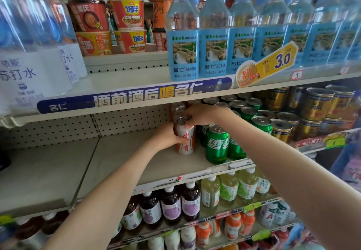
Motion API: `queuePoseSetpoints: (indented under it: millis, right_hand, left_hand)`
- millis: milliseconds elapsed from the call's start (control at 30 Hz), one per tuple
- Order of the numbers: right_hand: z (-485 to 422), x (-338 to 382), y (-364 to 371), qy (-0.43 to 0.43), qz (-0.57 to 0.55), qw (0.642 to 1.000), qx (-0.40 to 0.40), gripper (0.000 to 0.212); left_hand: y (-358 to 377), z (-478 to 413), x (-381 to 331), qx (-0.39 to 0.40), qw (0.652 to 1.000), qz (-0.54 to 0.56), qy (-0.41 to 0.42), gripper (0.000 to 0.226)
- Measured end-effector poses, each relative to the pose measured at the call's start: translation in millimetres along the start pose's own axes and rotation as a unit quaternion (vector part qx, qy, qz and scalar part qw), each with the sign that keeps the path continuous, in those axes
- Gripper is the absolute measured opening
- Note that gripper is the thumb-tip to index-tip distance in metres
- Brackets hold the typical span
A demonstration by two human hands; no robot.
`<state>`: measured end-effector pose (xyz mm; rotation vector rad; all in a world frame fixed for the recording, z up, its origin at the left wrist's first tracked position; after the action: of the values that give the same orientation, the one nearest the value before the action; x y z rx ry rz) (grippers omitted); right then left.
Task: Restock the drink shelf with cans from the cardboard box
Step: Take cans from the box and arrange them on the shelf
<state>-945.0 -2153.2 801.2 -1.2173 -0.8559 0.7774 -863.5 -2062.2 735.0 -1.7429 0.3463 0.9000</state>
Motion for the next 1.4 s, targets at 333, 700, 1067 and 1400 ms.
queuePoseSetpoints:
  millis: [333, 700, 1067, 1400]
  right_hand:
    - [1.8, -4.0, 4.8, 0.000, -0.020, 1.000, -0.016, 0.052]
    - [3.5, -7.9, 5.7, 0.011, -0.050, 0.999, -0.018, 0.059]
    - [-18.1, -8.6, 5.7, 0.032, -0.029, 0.998, -0.053, 0.029]
    - [-34.8, -12.6, 4.5, 0.031, -0.026, 0.998, -0.055, 0.024]
  left_hand:
    - [3.7, -0.1, 4.2, -0.018, 0.999, 0.037, -0.014, 0.050]
    - [1.0, 8.7, 13.1, 0.023, 0.975, 0.194, -0.103, 0.044]
    - [-9.5, -4.8, 4.4, -0.062, 0.984, 0.156, -0.061, 0.017]
    - [-15.9, -24.2, 13.1, -0.101, 0.995, -0.003, 0.004, 0.024]
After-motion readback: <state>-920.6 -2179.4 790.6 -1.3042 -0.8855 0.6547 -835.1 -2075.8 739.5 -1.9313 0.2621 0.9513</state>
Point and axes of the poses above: each hand's wrist, its own z-axis away from the middle knuckle, its own y-axis out of the palm, x = y × z, the point moved 4 cm from there along -z, towards the middle knuckle, and after that the axes turned 6 degrees about y, right-handed, at the moved point
